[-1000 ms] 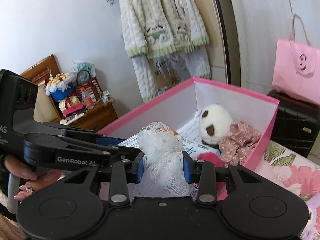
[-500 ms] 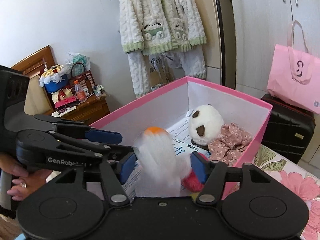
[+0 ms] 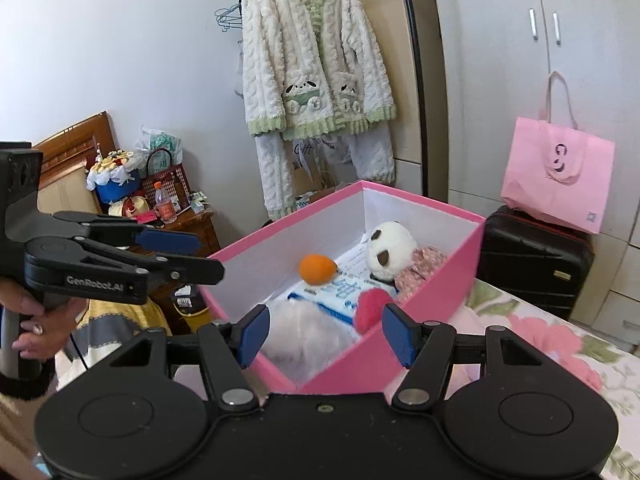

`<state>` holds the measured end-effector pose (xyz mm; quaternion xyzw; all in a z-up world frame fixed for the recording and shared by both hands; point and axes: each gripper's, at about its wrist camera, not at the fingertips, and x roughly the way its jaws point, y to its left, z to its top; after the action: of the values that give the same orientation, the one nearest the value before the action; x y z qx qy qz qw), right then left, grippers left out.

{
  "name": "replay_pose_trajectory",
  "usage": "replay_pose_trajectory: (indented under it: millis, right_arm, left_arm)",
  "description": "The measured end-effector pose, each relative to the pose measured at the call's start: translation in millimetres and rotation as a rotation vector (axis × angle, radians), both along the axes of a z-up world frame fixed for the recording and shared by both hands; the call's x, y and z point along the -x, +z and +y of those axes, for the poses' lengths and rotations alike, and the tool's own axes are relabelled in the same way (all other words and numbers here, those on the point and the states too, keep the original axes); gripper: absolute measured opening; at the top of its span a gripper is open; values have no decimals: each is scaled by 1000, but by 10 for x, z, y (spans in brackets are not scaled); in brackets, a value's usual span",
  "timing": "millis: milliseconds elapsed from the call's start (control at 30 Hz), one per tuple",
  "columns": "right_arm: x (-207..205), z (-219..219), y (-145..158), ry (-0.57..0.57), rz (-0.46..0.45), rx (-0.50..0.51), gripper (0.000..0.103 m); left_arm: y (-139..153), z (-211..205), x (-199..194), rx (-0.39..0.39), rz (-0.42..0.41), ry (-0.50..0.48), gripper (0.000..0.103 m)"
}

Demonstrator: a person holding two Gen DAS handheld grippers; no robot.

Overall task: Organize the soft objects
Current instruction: 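Withdraw both grippers from the box toward the purple plush toy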

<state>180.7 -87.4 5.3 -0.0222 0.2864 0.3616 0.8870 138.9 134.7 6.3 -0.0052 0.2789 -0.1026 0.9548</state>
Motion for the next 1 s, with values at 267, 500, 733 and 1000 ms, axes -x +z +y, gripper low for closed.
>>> replay_pose_trajectory:
  millis: [267, 500, 733, 1000]
  right_arm:
    - [492, -291, 123, -25, -20, 30, 69]
    - [775, -527, 39, -52, -19, 63, 70]
    - [1037, -771, -55, -75, -47, 85, 71]
    - [1159, -987, -151, -76, -76, 61, 76]
  left_arm:
    - [127, -241, 447, -14, -7, -112, 61]
    - [200, -430, 708, -49, -15, -182, 62]
    - [180, -664, 754, -70, 7, -239, 64]
    - [118, -1058, 631, -72, 26, -319, 64]
